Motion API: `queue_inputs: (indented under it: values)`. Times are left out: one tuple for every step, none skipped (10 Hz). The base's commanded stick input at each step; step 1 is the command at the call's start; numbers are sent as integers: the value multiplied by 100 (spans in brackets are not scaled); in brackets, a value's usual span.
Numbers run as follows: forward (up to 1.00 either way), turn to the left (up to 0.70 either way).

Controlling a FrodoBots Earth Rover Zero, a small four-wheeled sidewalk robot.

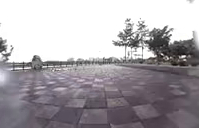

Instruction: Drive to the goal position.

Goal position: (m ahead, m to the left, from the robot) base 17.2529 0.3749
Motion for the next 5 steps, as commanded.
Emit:
queue_inputs:
  values:
    - [100,-37]
    - [100,-28]
    - [100,-14]
    - [100,-5]
    - [100,0]
